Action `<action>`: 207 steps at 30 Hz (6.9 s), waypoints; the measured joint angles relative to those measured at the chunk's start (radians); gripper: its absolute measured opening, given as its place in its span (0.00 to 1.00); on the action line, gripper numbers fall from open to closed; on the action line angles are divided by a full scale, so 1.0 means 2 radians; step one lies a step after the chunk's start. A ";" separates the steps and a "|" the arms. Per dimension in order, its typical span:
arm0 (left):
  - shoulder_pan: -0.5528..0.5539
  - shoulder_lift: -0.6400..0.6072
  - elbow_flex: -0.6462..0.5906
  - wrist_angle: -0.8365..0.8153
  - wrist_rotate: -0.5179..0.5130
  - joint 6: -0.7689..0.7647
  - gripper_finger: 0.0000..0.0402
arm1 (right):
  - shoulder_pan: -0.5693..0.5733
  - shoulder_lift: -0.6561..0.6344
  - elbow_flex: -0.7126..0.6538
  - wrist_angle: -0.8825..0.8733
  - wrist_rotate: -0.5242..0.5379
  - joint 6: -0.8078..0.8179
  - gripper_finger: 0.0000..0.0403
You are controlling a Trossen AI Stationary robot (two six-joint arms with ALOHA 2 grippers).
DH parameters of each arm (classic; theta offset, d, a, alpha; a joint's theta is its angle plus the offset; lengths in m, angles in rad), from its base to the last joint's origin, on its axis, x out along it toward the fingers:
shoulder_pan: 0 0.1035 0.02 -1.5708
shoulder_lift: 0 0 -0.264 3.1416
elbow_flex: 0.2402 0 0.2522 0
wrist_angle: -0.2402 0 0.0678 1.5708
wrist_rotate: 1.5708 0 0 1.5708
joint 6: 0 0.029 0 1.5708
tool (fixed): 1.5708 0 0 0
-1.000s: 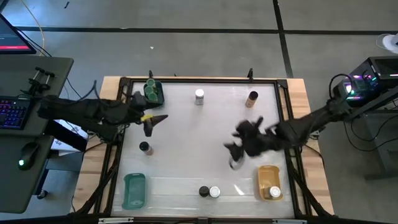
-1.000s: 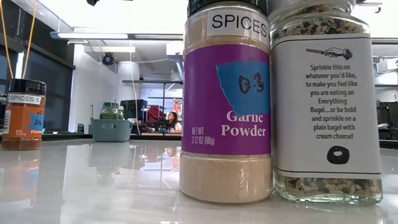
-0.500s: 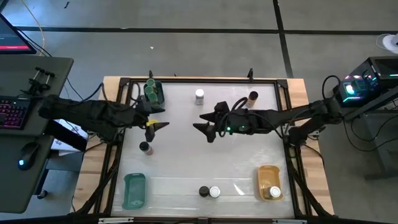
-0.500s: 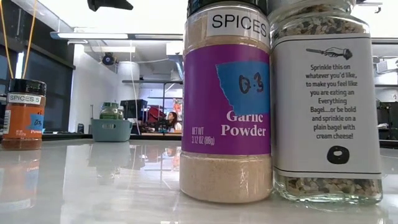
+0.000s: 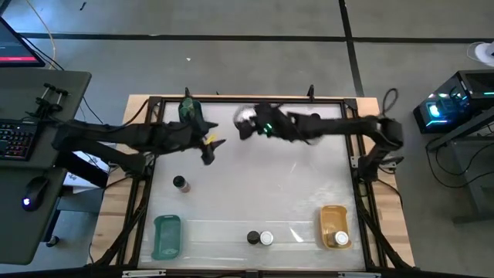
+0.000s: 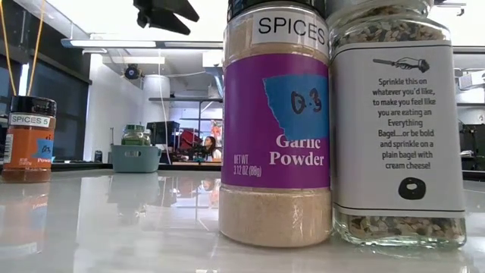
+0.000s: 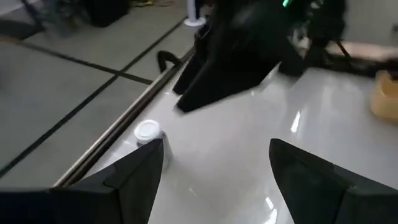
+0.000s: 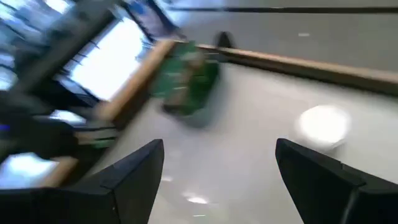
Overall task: Sort spices by type
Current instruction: Put the top white seasoning bottle into the yellow bin
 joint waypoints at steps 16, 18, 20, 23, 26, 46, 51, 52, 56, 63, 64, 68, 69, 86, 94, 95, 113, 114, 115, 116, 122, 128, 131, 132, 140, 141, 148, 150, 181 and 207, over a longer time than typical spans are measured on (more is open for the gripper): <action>0.057 0.008 0.000 0.057 0.006 -0.137 0.69 | -0.105 0.188 0.267 -0.277 -0.044 -0.133 0.76; 0.058 0.007 0.000 0.057 0.007 -0.115 0.69 | -0.102 0.195 0.270 -0.288 -0.041 -0.116 0.76; 0.058 0.007 0.000 0.055 0.008 -0.096 0.69 | -0.099 0.203 0.270 -0.291 -0.039 -0.096 0.76; 0.062 0.007 0.000 0.055 0.011 -0.078 0.69 | -0.095 0.217 0.270 -0.291 -0.024 -0.083 0.76; 0.069 0.007 0.000 0.052 0.034 -0.064 0.69 | -0.095 0.234 0.270 -0.291 -0.021 -0.060 0.76; 0.102 0.007 0.000 0.017 0.087 -0.042 0.69 | -0.092 0.255 0.270 -0.312 -0.018 -0.031 0.49; 0.109 0.007 0.000 0.017 0.087 -0.042 0.69 | -0.092 0.253 0.297 -0.332 -0.021 -0.090 0.48; 0.110 0.007 0.000 0.017 0.087 -0.042 0.69 | -0.092 0.248 0.306 -0.339 -0.021 -0.109 0.48; 0.110 0.003 0.002 0.020 0.086 -0.016 0.69 | -0.094 0.198 0.346 -0.373 -0.015 -0.194 0.48; 0.113 -0.022 0.001 -0.011 0.051 0.012 0.69 | -0.119 0.065 0.360 -0.400 -0.119 -0.338 0.48; 0.114 -0.027 0.001 -0.013 0.045 0.016 0.69 | -0.120 0.047 0.360 -0.402 -0.147 -0.356 0.48; 0.121 -0.037 0.001 -0.015 0.037 0.036 0.69 | -0.122 -0.023 0.360 -0.392 -0.282 -0.444 0.48; 0.125 -0.039 0.001 -0.011 0.038 0.042 0.69 | -0.120 -0.038 0.360 -0.385 -0.319 -0.464 0.48; 0.191 -0.038 0.001 0.020 0.074 0.071 0.69 | 0.016 -0.112 0.359 -0.207 -0.571 -0.413 0.48; 0.194 -0.038 0.000 0.030 0.084 0.065 0.69 | 0.020 -0.103 0.358 -0.008 -0.364 -0.375 0.48; 0.194 -0.038 0.000 0.036 0.086 0.060 0.69 | 0.020 -0.100 0.358 0.049 -0.315 -0.356 0.48; 0.194 -0.038 0.000 0.055 0.096 0.013 0.69 | -0.044 -0.088 0.359 0.318 -0.049 -0.150 0.48; 0.194 -0.038 0.000 0.055 0.096 0.013 0.69 | -0.044 -0.088 0.359 0.311 -0.061 -0.150 0.48; 0.194 -0.038 0.000 0.055 0.096 0.013 0.69 | -0.044 -0.088 0.359 0.304 -0.074 -0.150 0.48; 0.194 -0.038 0.000 0.055 0.096 0.013 0.69 | -0.044 -0.088 0.359 0.295 -0.090 -0.151 0.48; 0.194 -0.038 0.000 0.036 0.096 0.032 0.69 | -0.044 -0.100 0.359 0.131 -0.250 -0.197 0.48; 0.194 -0.038 0.000 0.017 0.095 0.082 0.69 | -0.026 -0.102 0.359 -0.158 -0.318 -0.188 0.48; 0.195 -0.038 0.000 0.015 0.095 0.115 0.69 | -0.001 -0.098 0.359 -0.325 -0.288 -0.154 0.48; 0.195 -0.038 0.000 0.013 0.095 0.123 0.69 | 0.008 -0.096 0.359 -0.385 -0.268 -0.129 0.48; 0.195 -0.038 0.000 0.014 0.114 0.149 0.69 | 0.109 -0.069 0.335 -0.669 -0.203 0.079 0.48; 0.195 -0.038 0.000 0.014 0.119 0.149 0.69 | 0.122 -0.072 0.318 -0.648 -0.204 0.093 0.48; 0.195 -0.037 0.000 0.010 0.127 0.129 0.69 | 0.195 -0.078 0.161 -0.672 -0.195 0.291 0.48; 0.195 -0.035 0.000 0.012 0.127 0.121 0.69 | 0.215 -0.085 0.116 -0.669 -0.220 0.326 0.48; 0.195 -0.032 0.000 0.032 0.121 0.088 0.69 | 0.556 -0.029 -0.025 -0.656 -0.096 0.754 0.48; 0.195 -0.033 0.000 0.030 0.121 0.061 0.69 | 0.573 -0.003 -0.059 -0.518 -0.098 0.774 0.64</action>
